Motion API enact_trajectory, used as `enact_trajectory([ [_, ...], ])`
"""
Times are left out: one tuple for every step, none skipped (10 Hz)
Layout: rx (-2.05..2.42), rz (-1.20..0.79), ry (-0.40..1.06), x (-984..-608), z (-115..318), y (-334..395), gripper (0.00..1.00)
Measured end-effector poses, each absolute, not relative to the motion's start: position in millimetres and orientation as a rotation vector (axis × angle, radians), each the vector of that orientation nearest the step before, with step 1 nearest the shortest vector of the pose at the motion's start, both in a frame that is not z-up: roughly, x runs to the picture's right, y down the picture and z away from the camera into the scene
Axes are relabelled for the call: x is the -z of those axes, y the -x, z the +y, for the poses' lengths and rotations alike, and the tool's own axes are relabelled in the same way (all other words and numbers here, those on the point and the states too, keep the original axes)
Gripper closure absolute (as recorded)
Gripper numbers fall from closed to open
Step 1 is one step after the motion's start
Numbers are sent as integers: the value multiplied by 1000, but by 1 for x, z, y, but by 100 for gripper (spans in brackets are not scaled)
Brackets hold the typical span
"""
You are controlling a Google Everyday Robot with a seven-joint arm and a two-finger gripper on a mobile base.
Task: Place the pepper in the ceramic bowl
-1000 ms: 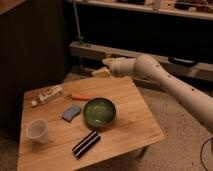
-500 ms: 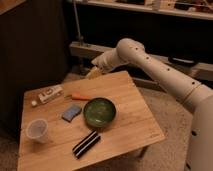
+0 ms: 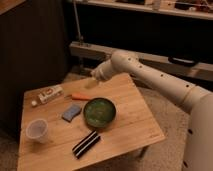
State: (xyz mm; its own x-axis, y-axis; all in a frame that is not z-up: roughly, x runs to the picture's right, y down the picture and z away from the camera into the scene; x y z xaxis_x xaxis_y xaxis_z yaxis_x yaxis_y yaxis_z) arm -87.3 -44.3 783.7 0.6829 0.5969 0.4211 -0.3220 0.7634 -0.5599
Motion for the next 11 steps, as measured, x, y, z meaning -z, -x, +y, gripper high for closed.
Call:
enact_trajectory([
  [-553,-627,468,-789,-32,93,35],
  [-565,-627,462,-793,-24,97,35],
  [-573,-629,462,-797,-18,100,35],
  [-574,-635,464,-802,-12,106,35],
  [-564,-637,464,-807,-10,112,35],
  [-541,-637,460,-815,-9,123,35],
  [-508,-639,451,-823,-11,137,35],
  [-495,-636,447,-827,-14,139,35],
  [-476,-627,444,-838,-19,139,35],
  [-462,-618,446,-849,-21,140,35],
  [-450,-608,455,-862,-22,143,35],
])
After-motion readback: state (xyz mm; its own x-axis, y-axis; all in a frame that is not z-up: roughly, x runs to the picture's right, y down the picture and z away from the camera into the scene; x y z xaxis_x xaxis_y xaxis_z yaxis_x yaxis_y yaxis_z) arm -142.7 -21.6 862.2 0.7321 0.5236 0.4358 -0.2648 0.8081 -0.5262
